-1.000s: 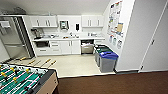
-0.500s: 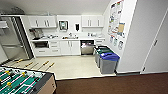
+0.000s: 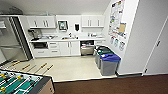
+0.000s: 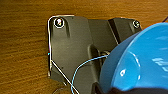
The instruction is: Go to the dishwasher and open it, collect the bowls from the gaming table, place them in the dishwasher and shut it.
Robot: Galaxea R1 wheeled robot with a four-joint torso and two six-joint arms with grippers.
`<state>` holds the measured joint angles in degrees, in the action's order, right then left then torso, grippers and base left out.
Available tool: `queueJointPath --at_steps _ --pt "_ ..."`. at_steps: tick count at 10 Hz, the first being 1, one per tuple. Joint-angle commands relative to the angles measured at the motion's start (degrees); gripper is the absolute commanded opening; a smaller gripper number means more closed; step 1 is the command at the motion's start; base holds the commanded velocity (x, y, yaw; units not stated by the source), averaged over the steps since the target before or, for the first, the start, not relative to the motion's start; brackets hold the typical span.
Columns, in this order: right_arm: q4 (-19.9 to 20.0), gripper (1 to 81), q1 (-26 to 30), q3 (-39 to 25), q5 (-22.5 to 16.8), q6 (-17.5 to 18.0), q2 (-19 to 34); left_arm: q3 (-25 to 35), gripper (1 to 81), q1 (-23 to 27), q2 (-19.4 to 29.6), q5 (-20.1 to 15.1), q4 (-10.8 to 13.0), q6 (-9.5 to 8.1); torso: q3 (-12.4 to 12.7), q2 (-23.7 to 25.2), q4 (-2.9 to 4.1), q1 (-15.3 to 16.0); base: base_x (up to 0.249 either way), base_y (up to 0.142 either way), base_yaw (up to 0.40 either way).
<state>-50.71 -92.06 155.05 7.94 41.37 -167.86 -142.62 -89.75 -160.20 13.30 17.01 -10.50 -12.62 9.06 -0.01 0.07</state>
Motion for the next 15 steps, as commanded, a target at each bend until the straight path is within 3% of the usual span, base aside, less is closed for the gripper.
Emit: queueJointPath --at_steps 1,15 --pt "-0.8 1.0 2.0 -0.4 -0.5 -0.2 -0.2 0.3 1.0 2.0 0.9 -2.1 0.7 0.13 0.0 0.0 0.00 0.0 0.144 0.000 0.000" --pt "-0.8 1.0 2.0 -0.4 -0.5 -0.2 -0.2 0.1 1.0 2.0 0.9 -2.1 0.6 0.13 0.0 0.0 0.00 0.0 0.144 0.000 0.000"
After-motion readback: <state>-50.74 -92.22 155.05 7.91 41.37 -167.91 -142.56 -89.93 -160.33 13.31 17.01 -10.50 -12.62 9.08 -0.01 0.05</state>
